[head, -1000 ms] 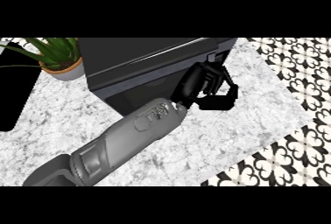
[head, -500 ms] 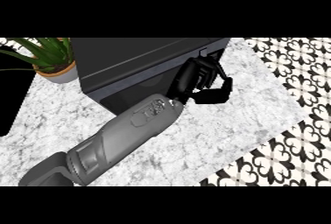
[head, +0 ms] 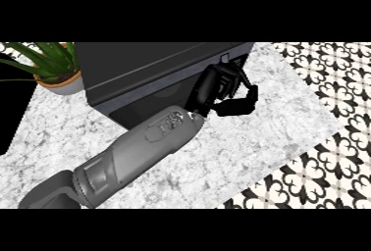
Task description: Pick up the milk, place it into the microwave and close the microwave
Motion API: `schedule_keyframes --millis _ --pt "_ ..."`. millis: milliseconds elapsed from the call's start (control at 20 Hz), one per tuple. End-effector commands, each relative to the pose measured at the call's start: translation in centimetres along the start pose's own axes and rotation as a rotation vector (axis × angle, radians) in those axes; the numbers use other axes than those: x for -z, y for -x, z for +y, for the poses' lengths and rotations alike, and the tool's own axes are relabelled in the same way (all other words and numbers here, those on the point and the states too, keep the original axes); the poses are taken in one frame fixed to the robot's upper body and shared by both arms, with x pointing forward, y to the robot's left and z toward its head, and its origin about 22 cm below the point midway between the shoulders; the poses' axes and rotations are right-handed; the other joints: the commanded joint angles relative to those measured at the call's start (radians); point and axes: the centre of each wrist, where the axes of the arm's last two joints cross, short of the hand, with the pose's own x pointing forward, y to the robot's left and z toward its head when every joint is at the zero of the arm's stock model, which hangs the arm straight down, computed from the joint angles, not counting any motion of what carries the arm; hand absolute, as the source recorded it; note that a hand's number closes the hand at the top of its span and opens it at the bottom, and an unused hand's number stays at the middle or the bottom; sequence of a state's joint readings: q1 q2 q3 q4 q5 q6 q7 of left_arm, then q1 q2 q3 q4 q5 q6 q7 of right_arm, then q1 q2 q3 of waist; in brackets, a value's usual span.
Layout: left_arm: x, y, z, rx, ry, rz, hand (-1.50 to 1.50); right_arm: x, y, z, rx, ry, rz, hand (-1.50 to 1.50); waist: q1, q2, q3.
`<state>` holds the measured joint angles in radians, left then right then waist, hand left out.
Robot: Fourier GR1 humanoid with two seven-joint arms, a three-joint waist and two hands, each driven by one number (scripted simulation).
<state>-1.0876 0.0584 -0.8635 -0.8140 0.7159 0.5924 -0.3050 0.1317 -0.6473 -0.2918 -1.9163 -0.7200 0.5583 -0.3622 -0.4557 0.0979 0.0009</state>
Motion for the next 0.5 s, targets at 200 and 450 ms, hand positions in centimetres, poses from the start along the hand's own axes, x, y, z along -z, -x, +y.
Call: schedule_keyframes --millis 200,450 --pt "1.11 -1.65 -2.07 -0.019 0.018 -0.026 1.50 0.35 -0.38 -0.66 0.019 -0.005 0.000 -1.50 -0.031 0.012 0.003" --pt "0.98 -1.70 -2.24 -0.025 0.017 -0.032 1.50 0.92 -0.73 -1.06 0.024 -0.010 -0.009 -1.50 -0.027 0.014 0.002"
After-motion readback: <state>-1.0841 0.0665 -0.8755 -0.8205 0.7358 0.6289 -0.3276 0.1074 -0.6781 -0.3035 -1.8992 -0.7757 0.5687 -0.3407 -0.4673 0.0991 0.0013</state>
